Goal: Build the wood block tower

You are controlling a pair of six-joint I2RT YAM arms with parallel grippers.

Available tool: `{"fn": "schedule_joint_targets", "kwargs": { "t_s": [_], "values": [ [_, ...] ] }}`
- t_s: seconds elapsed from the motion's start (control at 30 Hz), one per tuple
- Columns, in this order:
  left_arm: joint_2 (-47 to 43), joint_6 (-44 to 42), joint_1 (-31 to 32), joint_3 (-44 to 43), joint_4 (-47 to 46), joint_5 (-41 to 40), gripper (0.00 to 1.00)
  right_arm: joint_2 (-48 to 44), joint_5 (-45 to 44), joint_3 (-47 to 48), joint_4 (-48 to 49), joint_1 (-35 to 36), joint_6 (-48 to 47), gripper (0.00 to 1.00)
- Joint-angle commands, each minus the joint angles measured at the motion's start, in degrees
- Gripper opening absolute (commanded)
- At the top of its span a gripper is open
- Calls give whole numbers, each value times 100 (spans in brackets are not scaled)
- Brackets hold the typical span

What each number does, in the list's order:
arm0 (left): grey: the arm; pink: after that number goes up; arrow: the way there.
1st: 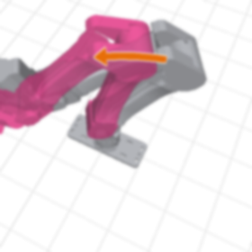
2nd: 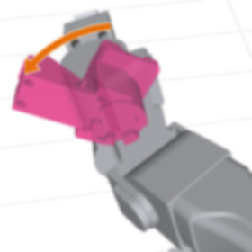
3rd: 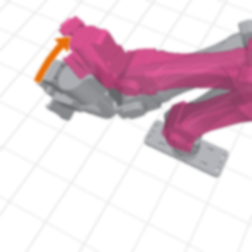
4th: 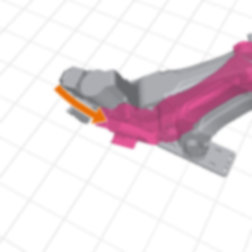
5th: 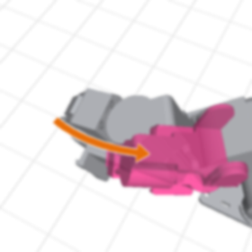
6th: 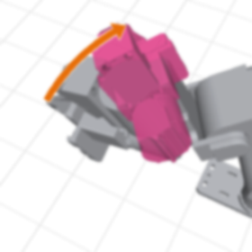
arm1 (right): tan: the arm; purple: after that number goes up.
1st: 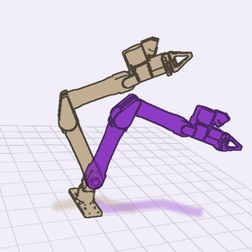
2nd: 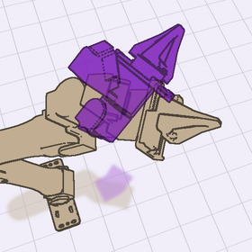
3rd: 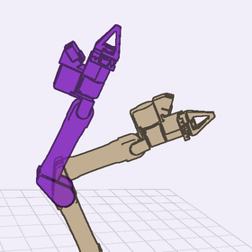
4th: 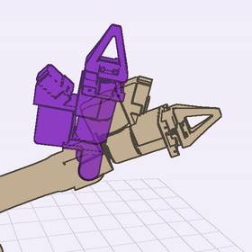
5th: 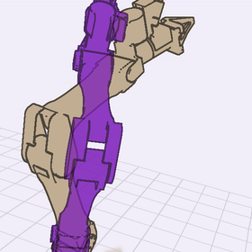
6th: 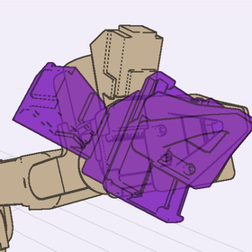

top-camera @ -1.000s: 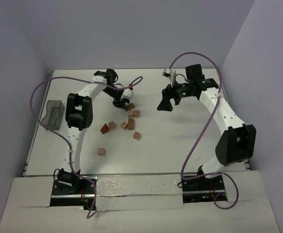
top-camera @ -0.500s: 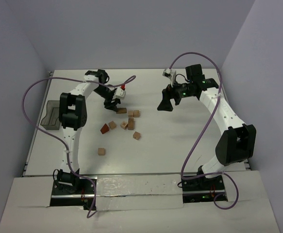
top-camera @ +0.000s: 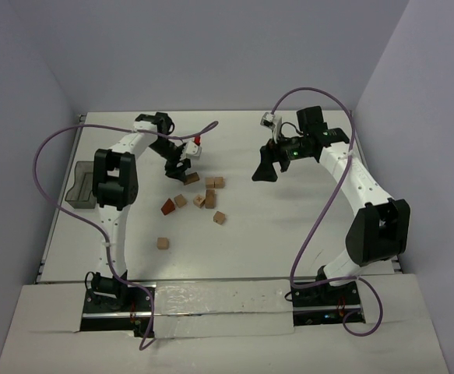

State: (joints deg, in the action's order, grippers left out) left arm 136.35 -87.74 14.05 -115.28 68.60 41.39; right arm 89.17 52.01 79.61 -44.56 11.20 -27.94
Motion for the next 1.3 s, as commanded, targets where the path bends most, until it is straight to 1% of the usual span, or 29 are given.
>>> {"fn": "schedule_joint_targets", "kwargs": {
  "t_s": [0.0,0.2,0.3,0.4,0.53,0.63,0.77,0.8,0.87,1.03,1.27],
  "values": [
    [-423,465,-16,205,-294,134,70,-239,159,-100,102,-48,16,100],
    [-812,1474,-16,643,-1191,218,72,-313,217,-330,324,-48,138,100],
    [-972,1679,-16,823,-1474,195,72,-368,231,-432,401,-48,175,100],
    [-1023,2086,-10,825,-1615,97,72,-402,240,-498,450,-48,181,100],
    [-1060,2765,17,835,-1720,56,68,-486,224,-583,505,-55,202,100],
    [-1279,3673,80,1229,-2371,-230,64,-525,208,-642,574,-53,235,100],
    [-1636,4471,184,2026,-3080,-564,59,-574,171,-784,739,-57,373,100],
    [-1647,4485,202,2146,-3200,-625,59,-591,154,-789,747,-57,401,100],
    [-1686,4777,227,2342,-3459,-770,58,-620,112,-879,846,-48,480,100],
    [-1562,5026,268,2358,-3672,-1111,55,-702,99,-1032,1025,-60,603,100],
    [-1554,4978,388,2512,-3875,-1404,51,-703,122,-1066,1072,-87,637,100]
  ]
}}
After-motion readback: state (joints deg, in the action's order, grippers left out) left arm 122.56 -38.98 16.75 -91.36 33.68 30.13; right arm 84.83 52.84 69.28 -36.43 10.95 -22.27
